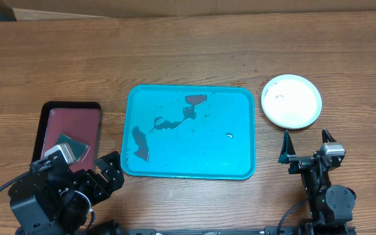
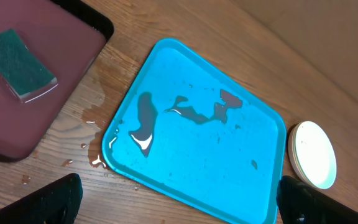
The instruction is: Clean dirty plates on tray and stack at the side
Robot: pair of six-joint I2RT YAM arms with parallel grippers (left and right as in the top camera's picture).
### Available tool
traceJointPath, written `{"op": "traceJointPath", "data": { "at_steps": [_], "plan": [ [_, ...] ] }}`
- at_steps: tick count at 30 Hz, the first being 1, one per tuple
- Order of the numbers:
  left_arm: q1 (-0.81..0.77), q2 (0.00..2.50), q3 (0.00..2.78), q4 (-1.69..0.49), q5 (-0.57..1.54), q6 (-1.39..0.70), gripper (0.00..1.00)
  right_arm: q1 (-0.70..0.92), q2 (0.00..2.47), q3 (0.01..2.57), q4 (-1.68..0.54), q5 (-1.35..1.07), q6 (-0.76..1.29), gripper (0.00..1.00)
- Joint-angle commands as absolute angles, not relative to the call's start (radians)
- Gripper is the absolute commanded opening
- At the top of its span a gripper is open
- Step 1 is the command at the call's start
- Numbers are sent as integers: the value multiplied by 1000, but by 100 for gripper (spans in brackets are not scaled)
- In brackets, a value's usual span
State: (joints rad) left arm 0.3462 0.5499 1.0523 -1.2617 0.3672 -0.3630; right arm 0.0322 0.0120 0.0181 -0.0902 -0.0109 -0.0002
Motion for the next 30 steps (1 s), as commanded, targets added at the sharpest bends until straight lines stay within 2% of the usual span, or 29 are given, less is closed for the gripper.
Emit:
{"op": "traceJointPath", "data": {
  "at_steps": [1,5,9,13,14,20,24,30],
  "plan": [
    [337,543,1048,-1253,348,-343,100,27,3,8,-84,-1,4,100],
    [260,537,1019,-1254,346,-296,100,27,3,8,-84,-1,4,100],
    [147,511,914,-1129,340,-237,100,27,3,8,-84,-1,4,100],
    [47,446,727,-828,340,-207,99,27,3,8,-84,-1,4,100],
    [17,410,632,-682,339,-200,100,27,3,8,-84,-1,4,100],
    [-9,272,320,-245,332,-201,99,27,3,8,-84,-1,4,100],
    [-6,187,165,-64,313,-201,100,27,3,8,-84,-1,4,100],
    [-6,91,27,78,153,-202,100,27,3,8,-84,-1,4,100]
  ]
}}
